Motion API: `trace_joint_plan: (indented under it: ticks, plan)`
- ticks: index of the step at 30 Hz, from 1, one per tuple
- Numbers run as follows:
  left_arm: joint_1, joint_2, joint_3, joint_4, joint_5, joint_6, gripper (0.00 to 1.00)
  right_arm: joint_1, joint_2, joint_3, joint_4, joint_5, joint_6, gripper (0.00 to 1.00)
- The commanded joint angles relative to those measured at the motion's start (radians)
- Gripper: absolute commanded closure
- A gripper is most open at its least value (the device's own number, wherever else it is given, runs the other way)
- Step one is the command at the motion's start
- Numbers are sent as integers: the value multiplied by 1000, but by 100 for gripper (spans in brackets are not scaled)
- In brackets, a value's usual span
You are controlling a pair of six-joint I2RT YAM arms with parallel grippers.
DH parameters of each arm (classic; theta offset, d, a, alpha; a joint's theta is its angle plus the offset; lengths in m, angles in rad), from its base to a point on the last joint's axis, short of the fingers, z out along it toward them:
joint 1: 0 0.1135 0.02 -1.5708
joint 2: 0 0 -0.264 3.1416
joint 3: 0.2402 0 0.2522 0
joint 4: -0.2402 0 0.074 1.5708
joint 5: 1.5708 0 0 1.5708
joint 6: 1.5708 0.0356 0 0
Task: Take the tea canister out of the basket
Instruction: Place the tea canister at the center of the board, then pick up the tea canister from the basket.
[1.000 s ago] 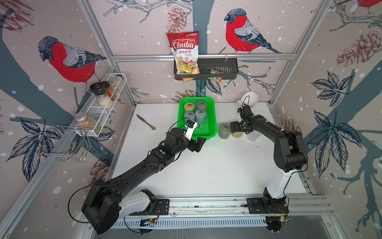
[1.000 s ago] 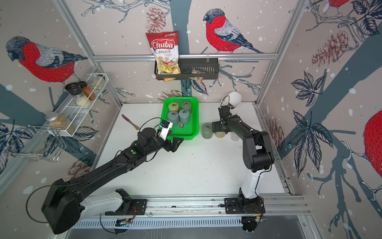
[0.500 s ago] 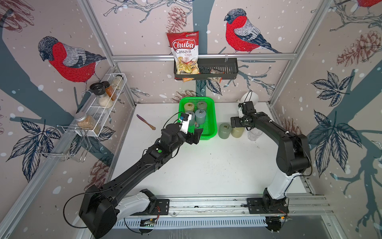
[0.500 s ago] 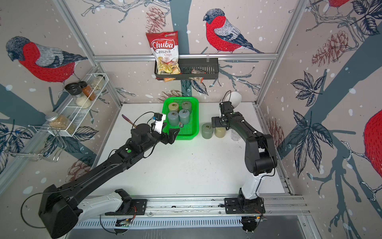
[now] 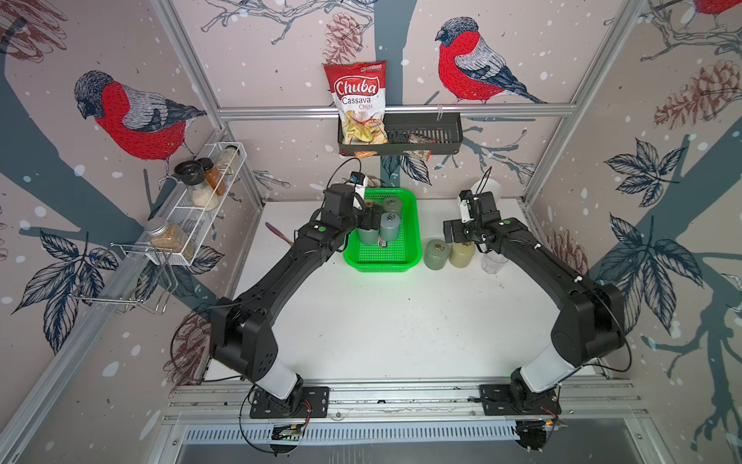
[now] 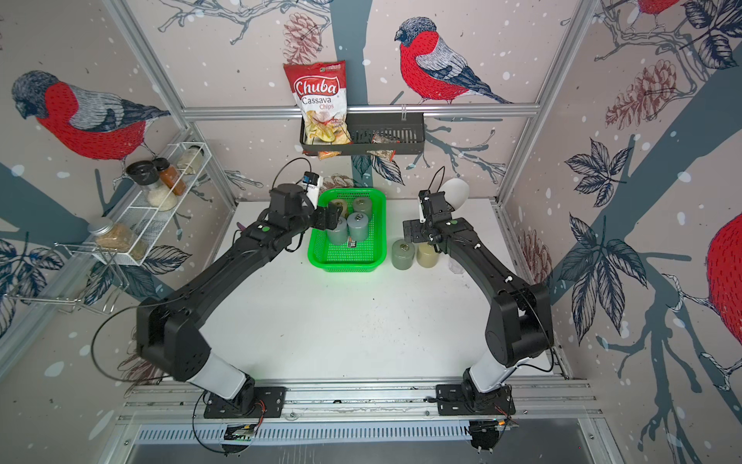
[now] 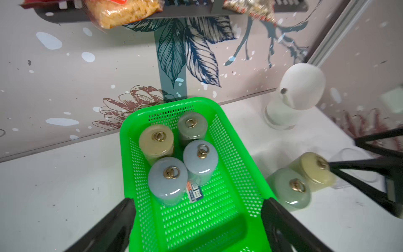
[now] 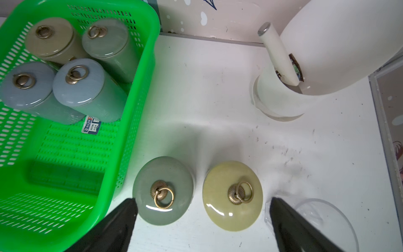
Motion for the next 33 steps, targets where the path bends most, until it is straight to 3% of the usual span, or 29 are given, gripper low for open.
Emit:
trace_joint_plan:
  ticks: [1, 8, 15, 19, 26, 33]
  plan:
    - [5, 93, 86, -157, -51, 163, 5, 11, -27, -23, 17, -13, 20, 0]
    - [43, 283, 244, -232, 8, 434, 5, 9, -34, -88, 47, -46, 19, 0]
    - [114, 505, 543, -457, 144, 503, 6, 7, -27, -129, 79, -90, 25, 0]
    - [120, 607, 675, -581, 154, 554, 7, 7, -22, -135, 78, -96, 25, 0]
    - [137, 655, 710, -647, 211, 582, 7, 7, -16, -156, 92, -105, 25, 0]
    - [137, 678, 710, -600, 169, 565, 8, 9, -9, -159, 98, -108, 26, 0]
